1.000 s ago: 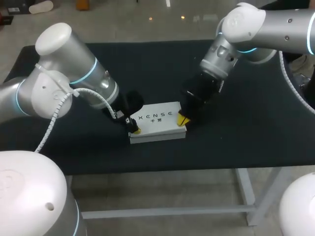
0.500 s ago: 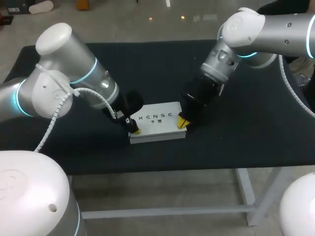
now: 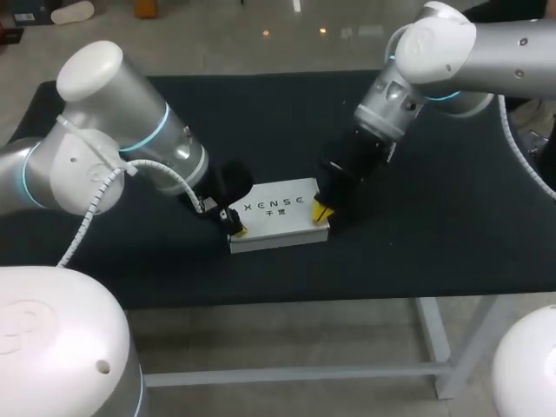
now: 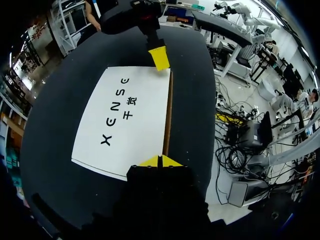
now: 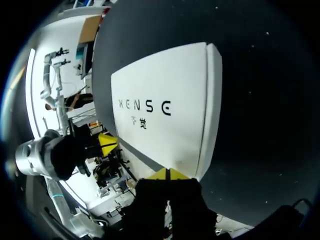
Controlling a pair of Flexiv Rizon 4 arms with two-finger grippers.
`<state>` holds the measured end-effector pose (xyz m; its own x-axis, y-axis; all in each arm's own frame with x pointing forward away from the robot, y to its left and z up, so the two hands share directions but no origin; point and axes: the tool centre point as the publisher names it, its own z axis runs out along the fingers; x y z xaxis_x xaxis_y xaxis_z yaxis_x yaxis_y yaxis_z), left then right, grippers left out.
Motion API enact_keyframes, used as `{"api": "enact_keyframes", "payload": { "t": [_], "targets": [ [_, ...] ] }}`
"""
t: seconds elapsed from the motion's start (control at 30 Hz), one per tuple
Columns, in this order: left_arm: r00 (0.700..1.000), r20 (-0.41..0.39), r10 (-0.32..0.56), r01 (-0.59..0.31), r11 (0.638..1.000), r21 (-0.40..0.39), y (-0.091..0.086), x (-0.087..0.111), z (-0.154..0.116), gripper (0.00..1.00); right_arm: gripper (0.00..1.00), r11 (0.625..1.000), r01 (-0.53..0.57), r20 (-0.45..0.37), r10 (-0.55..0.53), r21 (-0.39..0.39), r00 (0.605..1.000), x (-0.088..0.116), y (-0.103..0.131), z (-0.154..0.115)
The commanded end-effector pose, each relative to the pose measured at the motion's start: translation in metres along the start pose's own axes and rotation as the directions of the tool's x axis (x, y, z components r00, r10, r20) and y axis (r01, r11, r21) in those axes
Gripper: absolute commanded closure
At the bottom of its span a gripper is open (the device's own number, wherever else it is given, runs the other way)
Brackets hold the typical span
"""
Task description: Assemble the packaging by folding the flat box into shape, placing the metal phone stand inside, and closing the box properly
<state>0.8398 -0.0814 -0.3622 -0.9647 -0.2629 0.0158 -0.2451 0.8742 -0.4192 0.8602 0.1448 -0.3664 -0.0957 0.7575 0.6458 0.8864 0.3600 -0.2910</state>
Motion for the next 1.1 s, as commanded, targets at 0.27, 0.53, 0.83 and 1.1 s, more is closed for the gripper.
{"api": "enact_keyframes", "payload": {
  "t": [0.27, 0.53, 0.83, 1.1],
  "targets": [
    [0.999, -0.041, -0.029, 0.028, 1.000, -0.012, 0.004, -0.010, 0.022, 1.00, 1.00, 0.999, -0.031, -0.016, 0.032, 0.028, 0.999, -0.015, 0.005, 0.016],
    [1.000, -0.019, -0.023, 0.023, 1.000, 0.003, 0.000, -0.002, 0.006, 1.00, 1.00, 1.000, -0.020, -0.031, 0.020, 0.009, 0.999, -0.014, 0.000, 0.009],
    [1.000, 0.009, -0.030, 0.030, 1.000, -0.003, -0.025, 0.014, -0.022, 0.18, 0.61, 0.990, 0.065, -0.022, -0.068, -0.125, 0.997, 0.002, -0.005, -0.042],
    [0.981, 0.004, -0.196, 0.196, 0.981, -0.004, -0.040, 0.036, -0.038, 0.00, 0.00, 0.940, 0.172, 0.031, -0.171, -0.295, 0.985, 0.005, 0.002, -0.092]
  ]
}}
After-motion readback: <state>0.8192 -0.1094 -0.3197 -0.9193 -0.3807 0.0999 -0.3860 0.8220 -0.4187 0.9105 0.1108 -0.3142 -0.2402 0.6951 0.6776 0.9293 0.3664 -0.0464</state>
